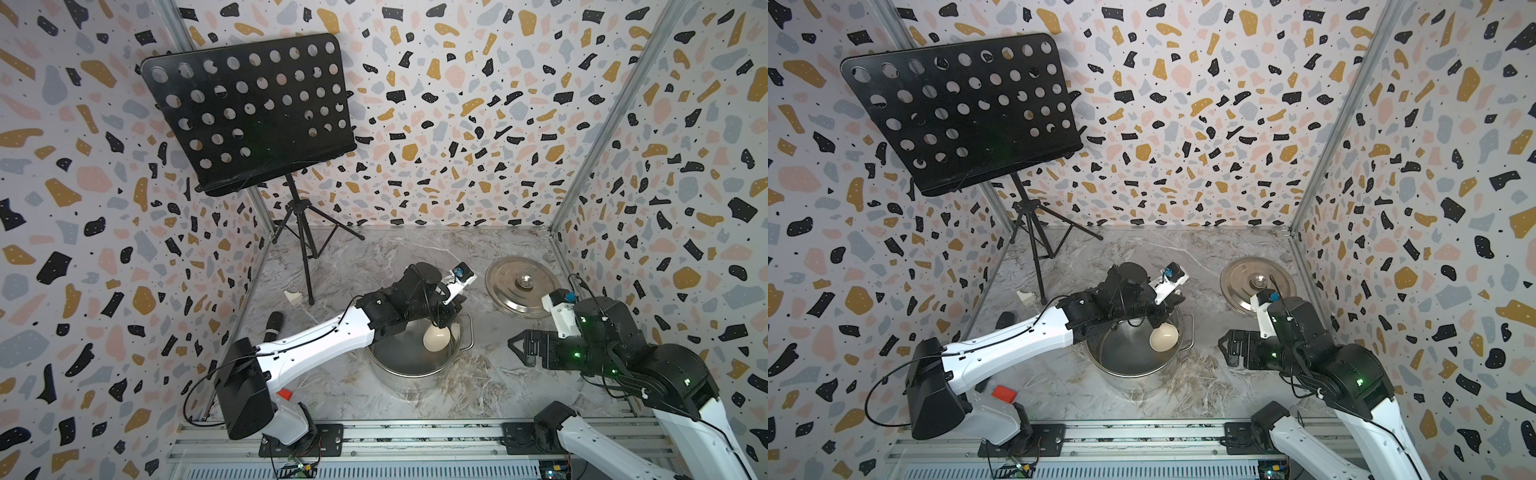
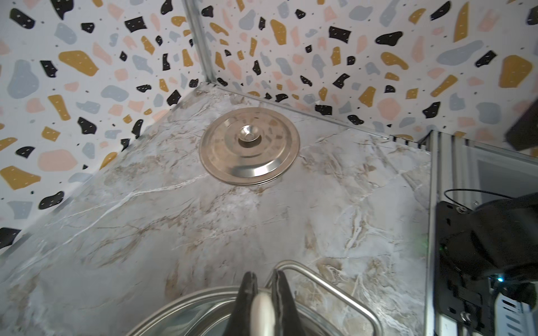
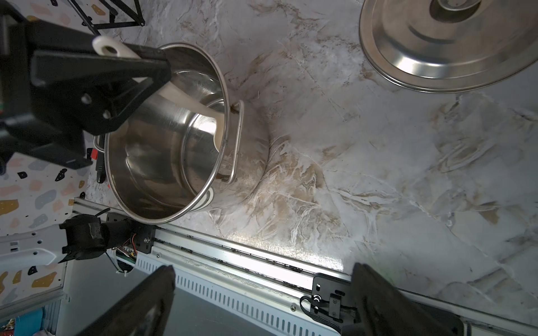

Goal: Stir the soup with a spoon
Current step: Stir the soup in the pan with a stick.

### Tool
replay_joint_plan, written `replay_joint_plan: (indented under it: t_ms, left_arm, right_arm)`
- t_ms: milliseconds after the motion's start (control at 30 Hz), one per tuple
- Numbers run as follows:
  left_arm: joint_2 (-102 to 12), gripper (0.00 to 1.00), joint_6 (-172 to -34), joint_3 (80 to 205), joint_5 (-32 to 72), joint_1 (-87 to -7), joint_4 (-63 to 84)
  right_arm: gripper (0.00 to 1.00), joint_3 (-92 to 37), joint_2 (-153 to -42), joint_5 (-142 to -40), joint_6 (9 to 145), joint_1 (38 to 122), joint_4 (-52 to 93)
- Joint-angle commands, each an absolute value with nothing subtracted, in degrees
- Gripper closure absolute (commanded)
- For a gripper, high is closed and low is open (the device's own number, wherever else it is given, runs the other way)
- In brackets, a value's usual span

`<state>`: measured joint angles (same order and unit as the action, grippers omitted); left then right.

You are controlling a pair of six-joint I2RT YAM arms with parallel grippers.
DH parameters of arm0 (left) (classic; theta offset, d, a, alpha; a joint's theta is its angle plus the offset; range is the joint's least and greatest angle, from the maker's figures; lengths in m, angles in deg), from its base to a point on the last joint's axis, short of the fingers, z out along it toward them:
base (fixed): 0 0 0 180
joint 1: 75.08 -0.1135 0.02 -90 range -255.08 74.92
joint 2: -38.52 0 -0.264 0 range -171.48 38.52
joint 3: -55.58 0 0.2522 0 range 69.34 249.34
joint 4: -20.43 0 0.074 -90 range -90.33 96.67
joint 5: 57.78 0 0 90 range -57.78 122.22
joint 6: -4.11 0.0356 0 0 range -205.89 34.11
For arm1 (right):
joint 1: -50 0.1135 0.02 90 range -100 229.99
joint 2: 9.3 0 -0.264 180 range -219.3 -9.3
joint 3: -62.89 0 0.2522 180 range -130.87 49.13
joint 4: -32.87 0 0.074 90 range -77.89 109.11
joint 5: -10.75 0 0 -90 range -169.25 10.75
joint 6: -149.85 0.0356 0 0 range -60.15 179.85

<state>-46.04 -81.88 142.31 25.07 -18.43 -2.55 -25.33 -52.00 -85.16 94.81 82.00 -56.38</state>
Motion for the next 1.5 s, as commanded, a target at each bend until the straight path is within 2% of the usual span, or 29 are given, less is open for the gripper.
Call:
replay_joint_plan:
  t_ms: [0, 233, 433, 733, 900, 1033, 1333, 1467]
  left_arm:
    - [-41.6, 1.0, -80.4, 140.6, 23.2, -16.2, -1.8]
    - [-31.7, 1.0, -80.1, 132.5, 24.5, -13.4, -7.8]
    - [-20.6, 1.0, -80.5, 124.7, 29.8, -13.7, -13.2]
    - [-10.6, 1.0, -84.2, 119.3, 33.9, -23.1, -14.3]
    - [-14.5, 1.0, -84.1, 121.6, 33.7, -30.6, -10.7]
    - [-20.6, 1.0, -82.4, 124.6, 33.7, -33.0, -6.8]
    - [-36.7, 1.0, -81.2, 137.6, 23.8, -33.4, -4.6]
    - [-41.8, 1.0, -81.1, 141.4, 21.1, -30.8, -2.9]
  right_arm:
    - [0.0, -26.9, -51.5, -83.5, 95.8, 82.1, -57.4]
    - [0.0, -26.7, -51.9, -85.2, 95.2, 82.1, -57.3]
    - [0.0, -26.2, -52.2, -85.9, 94.7, 82.1, -57.2]
    - [0.0, -26.3, -53.7, -87.3, 94.1, 82.1, -56.1]
    - [0.0, -26.6, -54.2, -87.8, 93.9, 82.1, -55.9]
    - [0.0, -26.9, -54.0, -88.2, 93.8, 82.1, -55.9]
    - [0.0, -27.4, -52.4, -87.9, 94.1, 82.1, -56.9]
    - [0.0, -27.3, -51.2, -86.1, 95.0, 82.1, -57.5]
